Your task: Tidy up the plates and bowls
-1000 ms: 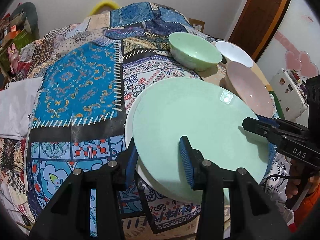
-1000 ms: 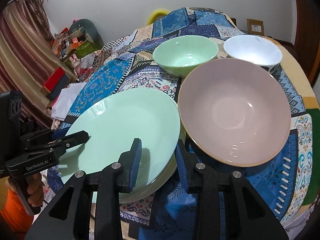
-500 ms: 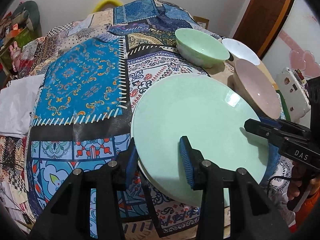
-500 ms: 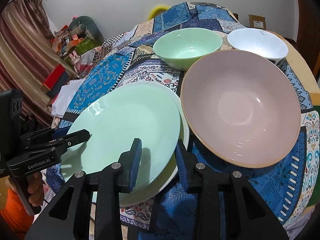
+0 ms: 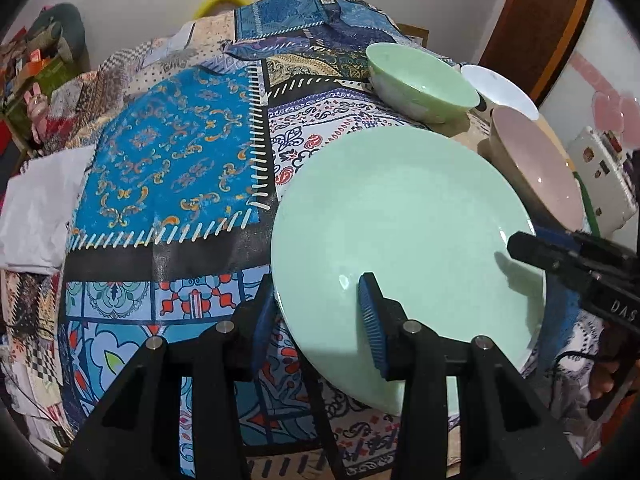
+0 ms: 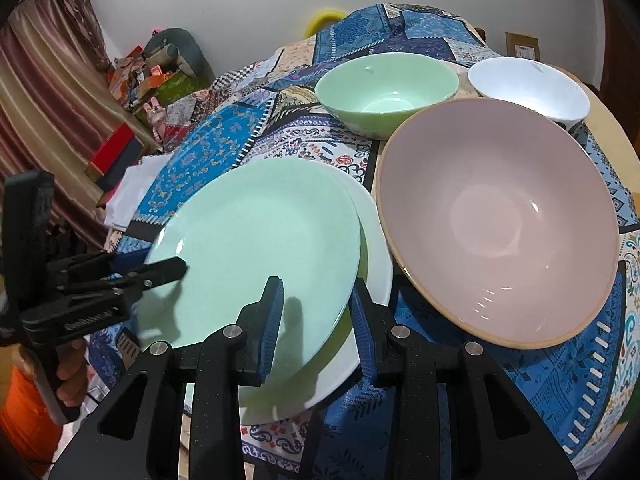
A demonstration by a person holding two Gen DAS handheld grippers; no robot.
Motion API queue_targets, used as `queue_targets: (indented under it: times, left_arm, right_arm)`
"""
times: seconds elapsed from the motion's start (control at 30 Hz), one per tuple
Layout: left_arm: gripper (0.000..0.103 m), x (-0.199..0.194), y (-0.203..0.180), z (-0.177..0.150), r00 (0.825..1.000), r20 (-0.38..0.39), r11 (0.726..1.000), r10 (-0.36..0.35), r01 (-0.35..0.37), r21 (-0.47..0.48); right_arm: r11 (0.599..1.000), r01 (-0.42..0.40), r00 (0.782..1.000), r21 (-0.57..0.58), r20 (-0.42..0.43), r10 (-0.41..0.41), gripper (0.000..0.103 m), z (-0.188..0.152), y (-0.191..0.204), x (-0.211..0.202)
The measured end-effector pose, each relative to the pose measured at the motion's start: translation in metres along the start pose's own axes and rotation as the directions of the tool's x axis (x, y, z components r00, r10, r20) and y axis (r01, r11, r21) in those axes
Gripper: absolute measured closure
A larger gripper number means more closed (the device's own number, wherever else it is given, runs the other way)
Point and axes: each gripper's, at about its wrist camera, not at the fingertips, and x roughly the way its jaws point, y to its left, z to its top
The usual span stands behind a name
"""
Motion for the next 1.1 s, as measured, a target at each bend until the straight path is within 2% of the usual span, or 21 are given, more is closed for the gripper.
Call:
queue_targets:
  times: [0.37,0.47,0.7,0.9,1.1]
  left_arm:
    - [0.062,-0.001,-0.001,0.001,1.0,0.001,1.0,0.003,-0.003,0.014]
    - [0.062,-0.005,-0.002,0.0,1.0,0.016,1.0,0.011,-0.011,0.022]
    - [0.062,-0.019,-0.001,0.004,0.998,0.055,1.0,0.028,-0.029,0.01]
    - [0.056,-0.041,-0.006,0.014,0.993,0.114,1.0,0.022,-0.023,0.006]
    - [0.045,-0.063,-0.026,0.027,0.982,0.19,1.0,0.001,-0.007,0.029]
  right_arm:
    - [0.999,0.027,1.0,-0.018,0.012,-0.027,0.074,-0.002,0.001,-0.007]
    - [0.998,0.054,0.998,-0.021,0.035,-0.053,0.074,-0.001,-0.001,-0.014]
    - [0.998,0.058,0.997,-0.019,0.057,-0.057,0.073,-0.002,-0.004,-0.026]
    - [0.997,0.072,0.992,-0.025,0.104,-0.07,0.073,0.002,-0.001,-0.043]
    - [0.995,0.094,0.982,-0.027,0.169,-0.088,0.072,0.01,-0.002,-0.066]
